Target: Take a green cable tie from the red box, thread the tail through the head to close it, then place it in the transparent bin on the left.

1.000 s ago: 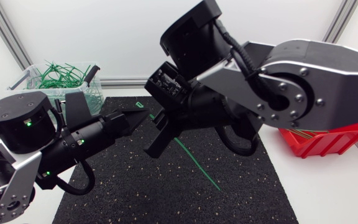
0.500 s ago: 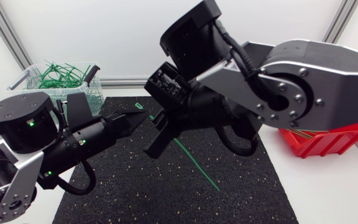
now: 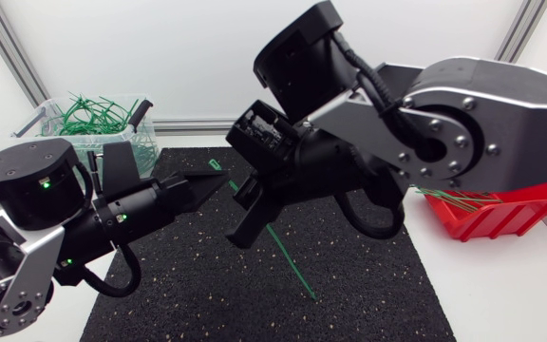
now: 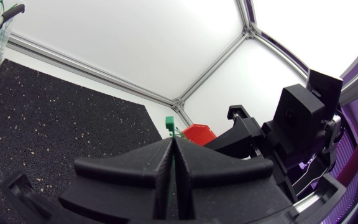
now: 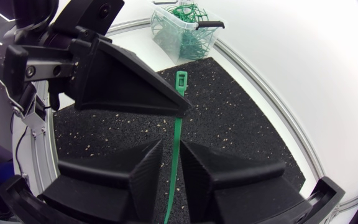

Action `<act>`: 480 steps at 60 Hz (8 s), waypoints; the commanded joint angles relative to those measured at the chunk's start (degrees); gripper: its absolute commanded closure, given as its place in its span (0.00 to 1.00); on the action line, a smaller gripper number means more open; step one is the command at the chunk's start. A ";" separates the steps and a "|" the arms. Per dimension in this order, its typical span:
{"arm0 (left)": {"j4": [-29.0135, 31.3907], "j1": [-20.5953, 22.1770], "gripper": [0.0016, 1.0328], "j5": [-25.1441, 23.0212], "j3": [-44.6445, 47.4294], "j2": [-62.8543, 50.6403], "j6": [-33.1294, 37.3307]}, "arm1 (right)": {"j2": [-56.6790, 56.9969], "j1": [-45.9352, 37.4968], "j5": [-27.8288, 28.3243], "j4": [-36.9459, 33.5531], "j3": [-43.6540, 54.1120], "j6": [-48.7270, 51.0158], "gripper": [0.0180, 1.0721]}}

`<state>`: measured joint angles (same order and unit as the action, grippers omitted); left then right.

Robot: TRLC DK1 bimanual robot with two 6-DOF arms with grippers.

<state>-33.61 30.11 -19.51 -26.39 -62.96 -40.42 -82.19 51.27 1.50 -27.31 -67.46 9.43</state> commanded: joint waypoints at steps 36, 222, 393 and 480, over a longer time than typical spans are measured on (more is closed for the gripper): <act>12.25 -8.14 0.97 -30.24 -7.36 0.20 15.29 | 4.67 -16.64 34.27 -13.65 3.74 12.98 0.53; -1.38 2.76 0.71 -27.43 -13.25 -9.02 9.40 | 10.65 -28.24 62.05 -4.86 12.79 7.71 0.95; 20.77 -6.47 0.97 -32.52 -22.65 -7.88 4.83 | 14.61 -25.07 35.86 -4.77 12.88 5.60 0.04; 32.64 -21.06 0.97 -49.84 -27.22 -11.31 6.23 | 16.98 13.42 -33.05 45.24 35.03 79.69 0.05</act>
<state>-0.99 9.78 -68.40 -51.42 -72.88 -34.50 -64.14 62.78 -31.00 13.98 -34.96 80.16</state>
